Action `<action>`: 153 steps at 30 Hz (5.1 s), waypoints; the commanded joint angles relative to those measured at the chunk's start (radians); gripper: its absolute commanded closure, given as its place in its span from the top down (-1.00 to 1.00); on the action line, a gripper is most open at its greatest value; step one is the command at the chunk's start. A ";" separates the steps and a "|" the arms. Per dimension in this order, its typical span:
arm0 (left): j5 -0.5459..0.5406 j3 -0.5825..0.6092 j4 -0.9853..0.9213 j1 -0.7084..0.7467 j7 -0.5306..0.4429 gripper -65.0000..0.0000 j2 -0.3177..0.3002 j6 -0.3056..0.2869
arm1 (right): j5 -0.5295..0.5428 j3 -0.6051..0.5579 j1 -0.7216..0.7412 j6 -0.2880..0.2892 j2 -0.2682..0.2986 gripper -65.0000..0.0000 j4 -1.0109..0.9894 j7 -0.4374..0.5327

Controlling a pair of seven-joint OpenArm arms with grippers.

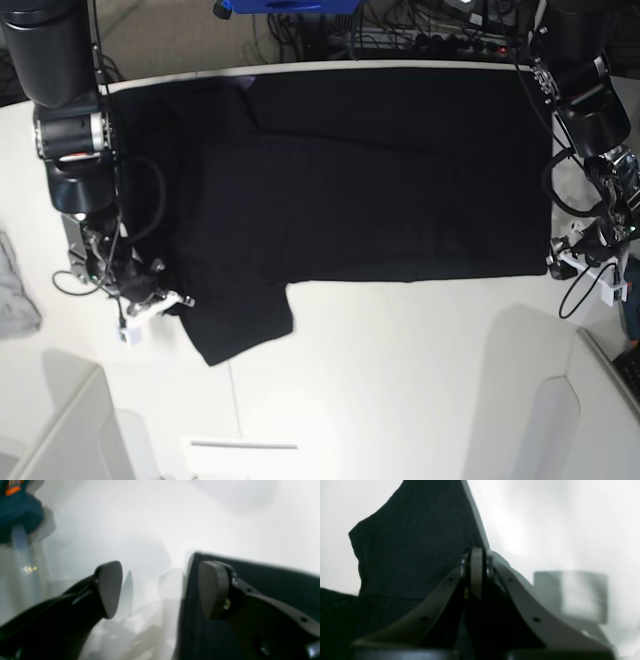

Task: Fold the T-shirt properly
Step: 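Reach the left gripper to the other hem corner and grasp it, then lift the hem with both grippers and fold it toward the collar, then lay the hem down over the folded shoulder edge with both grippers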

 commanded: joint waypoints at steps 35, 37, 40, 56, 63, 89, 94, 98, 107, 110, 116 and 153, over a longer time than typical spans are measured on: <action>-0.021 0.215 -0.088 -0.066 -0.033 -1.00 0.030 0.002 | 0.000 0.007 -0.006 -0.009 0.015 -1.00 0.110 0.006; -0.022 0.208 -0.086 -0.066 -0.031 -1.00 0.030 0.000 | 0.000 0.009 -0.017 -0.011 0.016 -1.00 0.145 0.006; -0.024 0.206 -0.043 -0.058 -0.028 -1.00 0.030 0.000 | 0.000 0.009 -0.040 -0.021 0.018 -1.00 0.207 0.006; -0.027 0.142 0.224 0.062 0.035 -1.00 0.037 -0.001 | 0.001 0.010 -0.107 -0.089 0.102 -1.00 0.328 0.004; -0.027 0.114 0.388 0.123 0.067 -1.00 0.049 -0.001 | 0.001 0.010 -0.159 -0.092 0.108 -1.00 0.395 0.003; -0.266 0.034 0.643 0.368 0.067 -1.00 0.050 0.002 | 0.001 0.161 -0.368 -0.093 0.123 -1.00 0.636 -0.030; -0.266 -0.012 0.715 0.422 0.068 -1.00 0.060 0.002 | 0.001 0.225 -0.434 -0.093 0.120 -1.00 0.725 -0.040; -0.268 -0.033 0.761 0.465 0.068 -1.00 0.060 0.000 | 0.001 0.287 -0.469 -0.093 0.116 -1.00 0.781 -0.096; -0.268 -0.035 0.812 0.543 0.068 -1.00 0.061 0.000 | 0.001 0.319 -0.542 -0.093 0.114 -1.00 0.854 -0.108; -0.271 -0.036 0.825 0.566 0.068 -1.00 0.061 -0.001 | 0.005 0.319 -0.565 -0.093 0.116 -1.00 0.857 -0.108; -0.380 -0.036 0.836 0.615 0.068 -1.00 0.052 0.000 | 0.006 0.322 -0.615 -0.093 0.116 -1.00 0.916 -0.108; -0.397 -0.190 0.968 0.867 0.067 -1.00 0.060 -0.086 | 0.006 0.676 -0.980 -0.090 -0.002 -1.00 1.394 -0.375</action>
